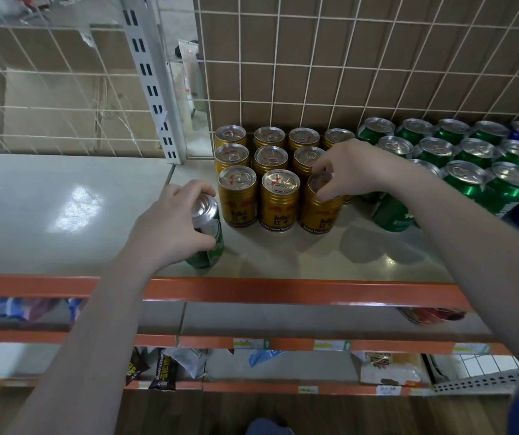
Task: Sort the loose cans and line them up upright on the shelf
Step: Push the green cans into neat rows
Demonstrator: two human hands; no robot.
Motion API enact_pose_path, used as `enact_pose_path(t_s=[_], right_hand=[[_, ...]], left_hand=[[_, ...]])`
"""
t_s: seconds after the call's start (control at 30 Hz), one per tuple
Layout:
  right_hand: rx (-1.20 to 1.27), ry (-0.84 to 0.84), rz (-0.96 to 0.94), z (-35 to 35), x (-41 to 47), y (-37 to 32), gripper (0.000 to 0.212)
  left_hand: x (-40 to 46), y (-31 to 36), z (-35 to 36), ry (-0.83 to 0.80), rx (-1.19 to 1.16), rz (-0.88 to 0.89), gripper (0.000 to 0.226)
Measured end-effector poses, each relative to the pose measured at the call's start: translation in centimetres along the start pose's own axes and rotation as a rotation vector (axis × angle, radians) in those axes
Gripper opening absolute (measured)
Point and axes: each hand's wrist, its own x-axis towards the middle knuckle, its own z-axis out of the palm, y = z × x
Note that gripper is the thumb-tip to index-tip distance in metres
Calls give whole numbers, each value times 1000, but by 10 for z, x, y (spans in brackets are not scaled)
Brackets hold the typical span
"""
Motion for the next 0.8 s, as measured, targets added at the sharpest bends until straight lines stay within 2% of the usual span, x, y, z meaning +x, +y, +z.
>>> enact_pose_path(t_s=[0.07,0.2,0.47,0.67,0.73,0.8], right_hand=[[8,8,-14,-1,3,0,12],[-9,17,-3,-2,7,2,41],[45,56,1,11,8,8,40],[80,87,52,20,0,10,57],[74,174,91,28,-10,6,63],[35,339,155,40,-26,-4,61]], left_hand=[[0,0,0,-2,-1,-4,64],[0,1,0,-7,1,-5,64],[0,0,-1,-7,-2,9,65],[0,-2,-3,-10,-38,24,66],[-1,-3,-4,-14,-52,38,67],[-2,-5,-5,-12,-59,53,68]])
